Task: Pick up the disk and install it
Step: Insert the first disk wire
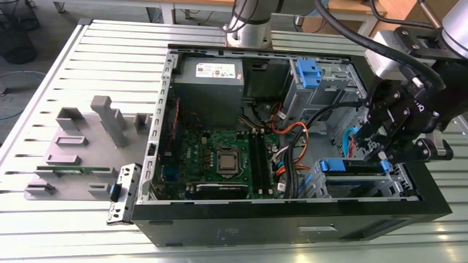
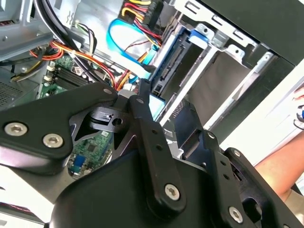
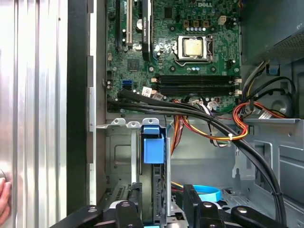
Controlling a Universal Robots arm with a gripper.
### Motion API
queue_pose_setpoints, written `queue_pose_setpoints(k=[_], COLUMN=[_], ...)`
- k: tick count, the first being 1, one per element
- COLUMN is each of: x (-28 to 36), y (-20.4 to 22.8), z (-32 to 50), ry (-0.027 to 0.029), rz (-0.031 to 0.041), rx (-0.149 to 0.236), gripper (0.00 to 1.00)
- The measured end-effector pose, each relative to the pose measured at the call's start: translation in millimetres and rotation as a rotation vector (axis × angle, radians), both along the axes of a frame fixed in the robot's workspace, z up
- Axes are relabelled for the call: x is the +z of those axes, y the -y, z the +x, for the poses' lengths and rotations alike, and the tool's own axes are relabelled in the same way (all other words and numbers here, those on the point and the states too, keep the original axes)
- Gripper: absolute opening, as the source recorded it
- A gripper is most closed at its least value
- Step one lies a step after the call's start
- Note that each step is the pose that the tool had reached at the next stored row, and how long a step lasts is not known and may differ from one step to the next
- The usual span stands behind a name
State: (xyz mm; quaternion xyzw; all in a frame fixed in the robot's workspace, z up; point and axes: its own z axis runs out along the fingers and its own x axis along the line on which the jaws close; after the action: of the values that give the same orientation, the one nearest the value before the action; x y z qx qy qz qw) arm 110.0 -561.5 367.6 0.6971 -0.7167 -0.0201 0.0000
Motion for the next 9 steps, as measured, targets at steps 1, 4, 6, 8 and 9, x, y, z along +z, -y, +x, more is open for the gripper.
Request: queue_pose_setpoints(k=[1,4,6,8,9], x=[-0.1,-1.1,-2.1,-2.9,-3.3], y=[-1.5,-5.1,-6.3,-7.0,-7.3], z=[0.0,0.3,2.0,4.1,5.1], ry=[0.0,0.0,0.0,0.0,0.0], rz=[-0.0001,-0.0004,-0.0004,-0.0007,-0.001], rx=[0.0,0.0,0.0,0.0,0.0], gripper=[0.48,0.48,0.48,0.48,0.48])
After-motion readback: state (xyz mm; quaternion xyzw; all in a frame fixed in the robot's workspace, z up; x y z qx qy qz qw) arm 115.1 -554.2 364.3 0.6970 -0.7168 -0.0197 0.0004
